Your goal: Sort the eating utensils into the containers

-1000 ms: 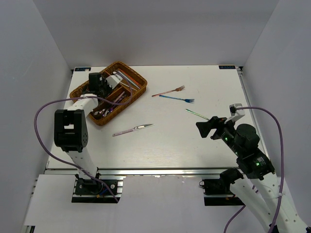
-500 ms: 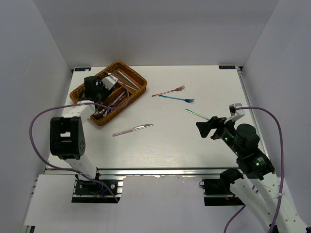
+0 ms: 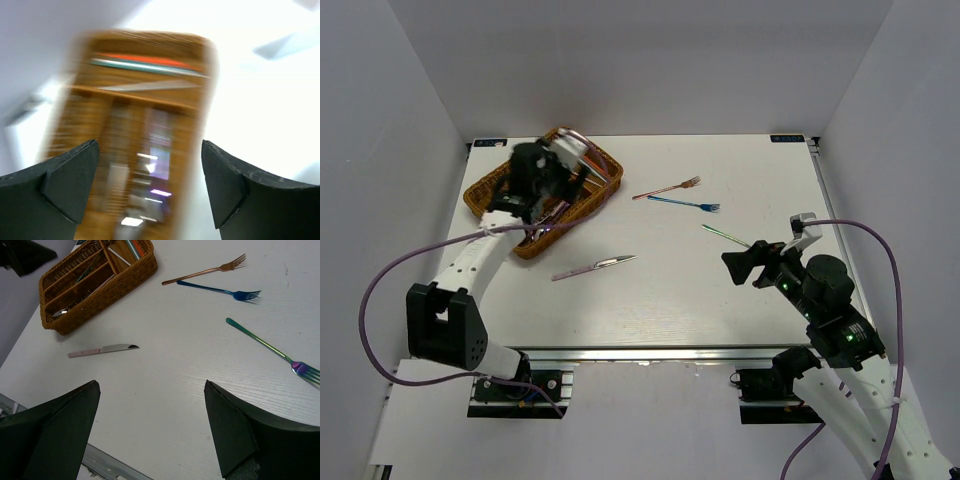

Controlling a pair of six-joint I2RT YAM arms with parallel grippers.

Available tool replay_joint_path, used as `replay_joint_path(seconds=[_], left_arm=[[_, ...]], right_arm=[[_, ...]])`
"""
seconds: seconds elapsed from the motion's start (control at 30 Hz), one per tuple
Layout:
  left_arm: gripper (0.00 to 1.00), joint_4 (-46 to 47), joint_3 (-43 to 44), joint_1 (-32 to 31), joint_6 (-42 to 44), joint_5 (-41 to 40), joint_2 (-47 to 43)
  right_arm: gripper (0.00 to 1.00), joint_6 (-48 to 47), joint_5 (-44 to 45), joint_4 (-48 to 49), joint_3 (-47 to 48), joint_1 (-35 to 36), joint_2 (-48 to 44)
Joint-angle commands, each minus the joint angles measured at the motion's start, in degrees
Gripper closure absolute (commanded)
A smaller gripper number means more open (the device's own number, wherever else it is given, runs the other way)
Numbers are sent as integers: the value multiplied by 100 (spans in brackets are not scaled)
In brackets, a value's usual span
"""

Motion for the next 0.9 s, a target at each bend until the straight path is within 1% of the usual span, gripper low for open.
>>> replay_joint_path(seconds=[0.0,0.07,0.1,0.17,0.33,0.5,0.67,0.8,0.87], left_arm=[[8,-1777,-429,-854,-198,157,-117],[8,-2085,-780,-1152,-287,403,-205],[8,-2148,-887,-1241,-304,404,-258],[8,-2070,-1228,-1426,-340,151,-390],[6,-1841,-1617,-1488,-235,-114,-373],[7,-1648,-1723,-1488,-111,-176,40],[11,-1446,-1767,-1488,-15,-299,620],[17,-1384,-1758,-1488,-6,-466,1182],[26,-1384,-1723,-1488,-49,-449,1306]], right_arm=[[11,-33,-135,252,14,-18,10],[11,-94,-152,173,58,-9,1],[11,-103,-161,146,67,-9,10],[11,-104,-187,102,102,-9,-16],[11,-16,-389,120,85,-9,-95],[11,-33,-355,41,41,-9,-236],[11,-86,-328,5,23,-18,-324],[11,-130,-311,14,14,-9,-368],[11,-147,-311,14,14,-9,-403]])
